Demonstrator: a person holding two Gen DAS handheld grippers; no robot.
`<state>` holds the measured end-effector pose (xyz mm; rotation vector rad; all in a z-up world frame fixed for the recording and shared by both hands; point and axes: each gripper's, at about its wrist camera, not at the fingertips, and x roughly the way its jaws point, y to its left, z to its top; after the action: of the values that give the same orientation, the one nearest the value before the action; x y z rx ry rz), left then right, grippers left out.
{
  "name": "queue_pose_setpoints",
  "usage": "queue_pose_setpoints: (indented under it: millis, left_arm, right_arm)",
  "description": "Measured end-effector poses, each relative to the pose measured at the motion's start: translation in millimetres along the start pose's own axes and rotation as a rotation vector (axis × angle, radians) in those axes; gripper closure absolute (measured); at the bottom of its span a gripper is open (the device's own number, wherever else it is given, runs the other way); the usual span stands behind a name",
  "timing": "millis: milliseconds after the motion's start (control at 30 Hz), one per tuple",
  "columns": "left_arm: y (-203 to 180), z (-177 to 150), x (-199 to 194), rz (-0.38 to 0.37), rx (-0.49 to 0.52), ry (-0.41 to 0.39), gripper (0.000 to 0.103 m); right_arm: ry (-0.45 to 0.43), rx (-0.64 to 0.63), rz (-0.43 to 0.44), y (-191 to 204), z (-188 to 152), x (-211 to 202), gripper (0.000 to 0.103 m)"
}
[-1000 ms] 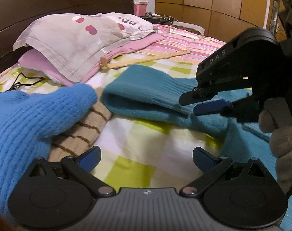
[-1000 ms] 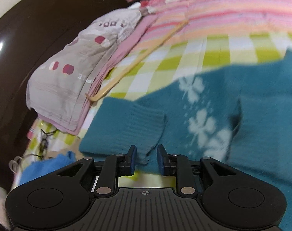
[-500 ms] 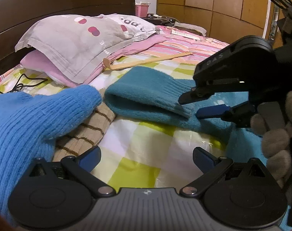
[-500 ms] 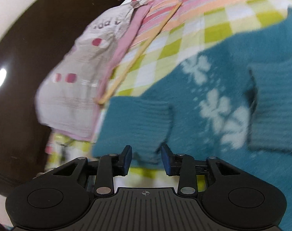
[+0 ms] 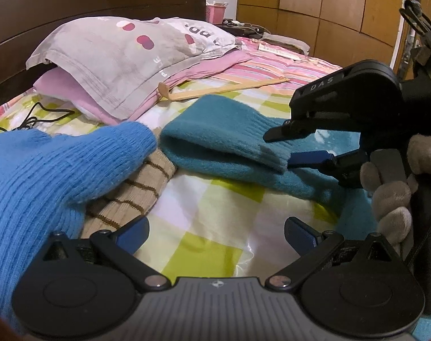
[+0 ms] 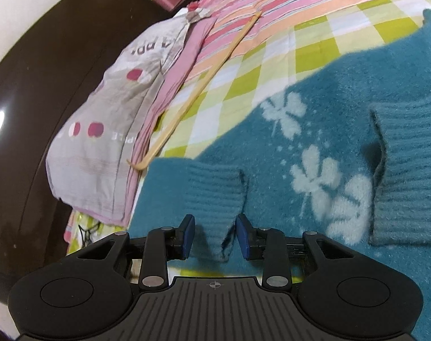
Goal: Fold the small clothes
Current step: 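Lift the other sleeve with the right gripper and fold it across the body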
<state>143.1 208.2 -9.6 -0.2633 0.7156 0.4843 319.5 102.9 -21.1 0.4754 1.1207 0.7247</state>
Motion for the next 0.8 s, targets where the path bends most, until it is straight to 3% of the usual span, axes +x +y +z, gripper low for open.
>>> queue_pose_setpoints:
  millis: [233, 367, 800]
  left_arm:
    - [-1, 0, 1, 0.001, 0.011, -0.001, 0.0]
    - [-2, 0, 1, 0.001, 0.009, 0.002, 0.0]
    - [1, 0, 0, -0.011, 0.001, 0.0, 0.0]
  right_arm:
    - [-0.018, 0.06, 0.135, -13, 5, -6, 0.069]
    - [-0.005, 0.034, 0.045, -12, 7, 2, 0.071]
    - [0.047, -0.019, 0.054, -6, 1, -7, 0.07]
